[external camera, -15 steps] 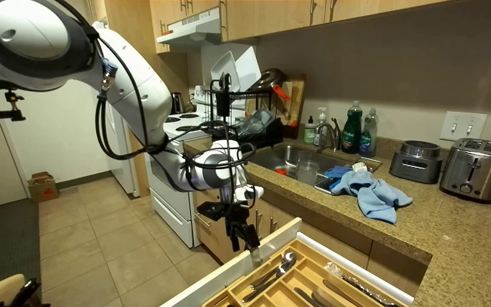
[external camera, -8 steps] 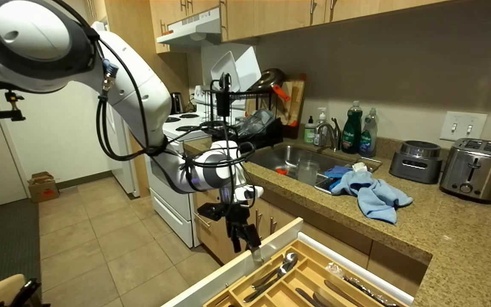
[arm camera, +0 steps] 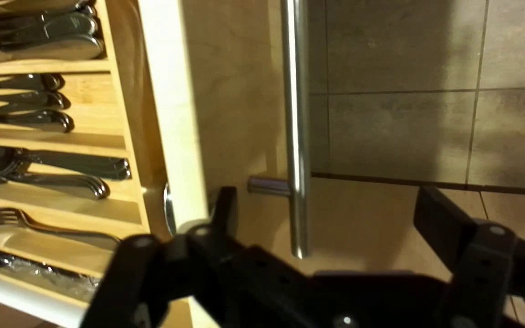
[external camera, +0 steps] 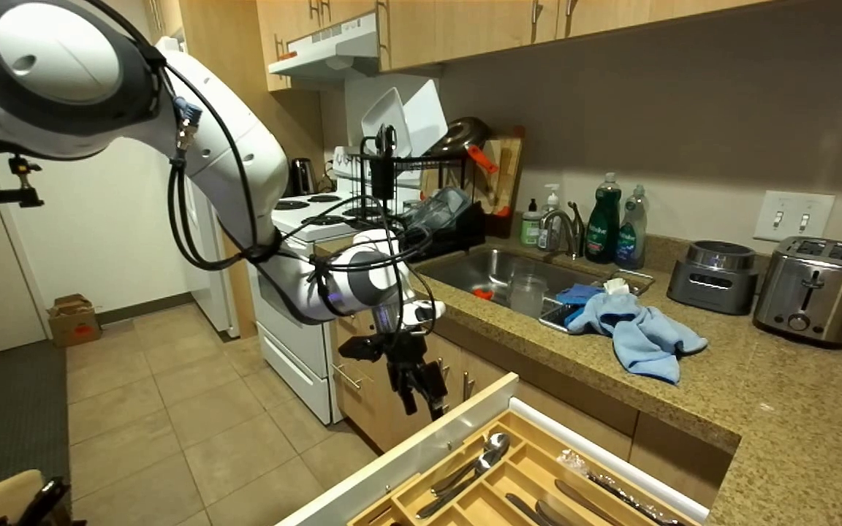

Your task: Push closed the open top drawer

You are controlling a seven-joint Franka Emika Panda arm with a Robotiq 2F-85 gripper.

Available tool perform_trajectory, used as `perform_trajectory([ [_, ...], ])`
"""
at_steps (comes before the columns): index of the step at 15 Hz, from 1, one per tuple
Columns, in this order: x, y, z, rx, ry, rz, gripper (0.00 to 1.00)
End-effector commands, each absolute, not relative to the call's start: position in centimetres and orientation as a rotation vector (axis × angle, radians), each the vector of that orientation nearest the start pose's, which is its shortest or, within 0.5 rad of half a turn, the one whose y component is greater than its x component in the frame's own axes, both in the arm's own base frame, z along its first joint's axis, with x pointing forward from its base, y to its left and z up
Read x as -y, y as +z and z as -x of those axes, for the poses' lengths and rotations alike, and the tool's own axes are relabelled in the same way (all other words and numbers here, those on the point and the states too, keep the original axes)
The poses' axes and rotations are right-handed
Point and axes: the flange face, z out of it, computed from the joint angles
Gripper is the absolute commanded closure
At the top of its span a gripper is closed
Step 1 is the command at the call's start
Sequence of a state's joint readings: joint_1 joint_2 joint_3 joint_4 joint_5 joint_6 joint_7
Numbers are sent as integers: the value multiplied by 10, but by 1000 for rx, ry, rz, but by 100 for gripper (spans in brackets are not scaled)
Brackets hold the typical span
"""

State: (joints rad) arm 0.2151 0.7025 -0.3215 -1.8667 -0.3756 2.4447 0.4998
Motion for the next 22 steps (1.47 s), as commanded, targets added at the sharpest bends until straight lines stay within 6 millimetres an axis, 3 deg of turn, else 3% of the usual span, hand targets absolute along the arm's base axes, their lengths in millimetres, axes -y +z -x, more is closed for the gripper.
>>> perform_trajectory([
  [1, 10, 162, -630, -311, -120, 3610, 0],
  [4, -41, 168, -633, -201, -265, 3647, 0],
  [7, -69, 168, -634, -141, -403, 3713, 0],
  [11, -70, 163, -634, -104, -636, 3829, 0],
  [15, -45, 148, -628, -176, -785, 3975, 0],
  [16, -39, 143, -624, -211, -777, 4014, 25],
  [17, -35, 137, -620, -243, -759, 4048, 26],
  [22, -28, 112, -601, -372, -511, 4141, 59],
])
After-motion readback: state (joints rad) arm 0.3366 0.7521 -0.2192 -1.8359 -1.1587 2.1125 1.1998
